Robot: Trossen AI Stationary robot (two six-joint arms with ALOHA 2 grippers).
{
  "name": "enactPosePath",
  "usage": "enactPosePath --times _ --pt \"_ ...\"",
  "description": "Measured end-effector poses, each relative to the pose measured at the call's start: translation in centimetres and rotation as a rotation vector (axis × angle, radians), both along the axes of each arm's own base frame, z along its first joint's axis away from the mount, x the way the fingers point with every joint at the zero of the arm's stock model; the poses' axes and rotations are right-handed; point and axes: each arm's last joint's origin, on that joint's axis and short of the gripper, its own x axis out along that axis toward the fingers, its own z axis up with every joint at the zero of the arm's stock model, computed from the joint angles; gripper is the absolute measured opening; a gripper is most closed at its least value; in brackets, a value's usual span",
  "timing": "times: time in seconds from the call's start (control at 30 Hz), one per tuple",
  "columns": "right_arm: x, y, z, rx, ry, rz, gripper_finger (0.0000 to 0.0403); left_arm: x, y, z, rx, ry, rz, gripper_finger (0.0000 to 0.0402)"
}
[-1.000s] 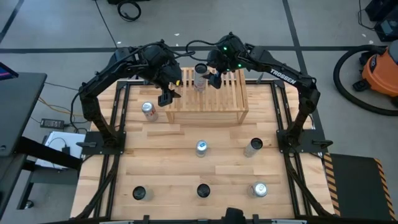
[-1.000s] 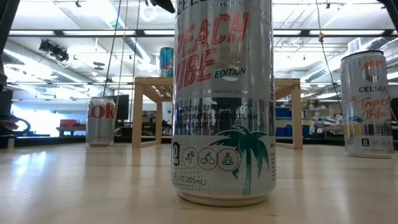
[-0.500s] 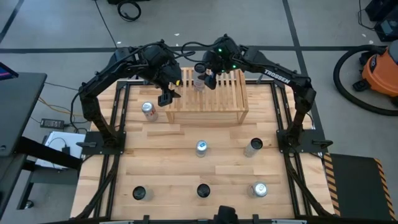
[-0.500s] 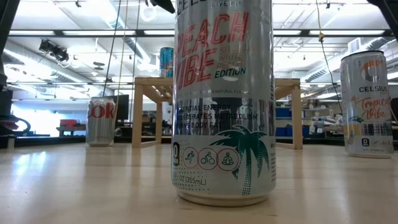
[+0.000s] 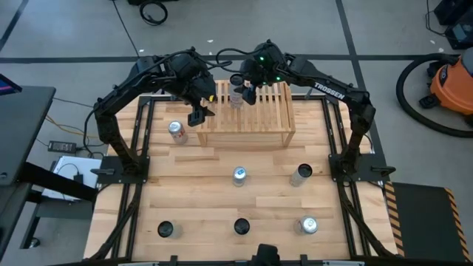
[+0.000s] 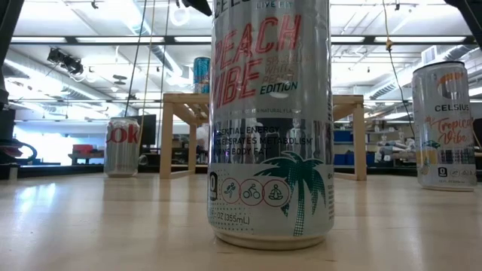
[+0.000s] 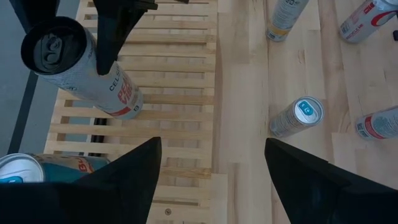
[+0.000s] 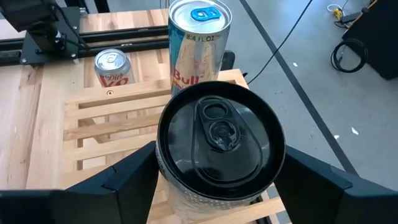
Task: Place canned beverage on shelf
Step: Put the top white and pink soda can on the shelf
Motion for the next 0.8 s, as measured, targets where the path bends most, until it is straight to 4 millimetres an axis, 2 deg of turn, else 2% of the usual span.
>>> enactPosePath --times 0.27,0.8 --pt "1.5 -0.6 -0.9 -0.017 -0.029 0.017 0.0293 0.0 0.0 0.0 0.000 0.001 0.000 0.0288" --pt "1.3 -0.7 -0.8 -0.054 -0.023 0.013 0.0292 -0.1 0.0 -0.1 -0.006 0.015 0.000 0.0288"
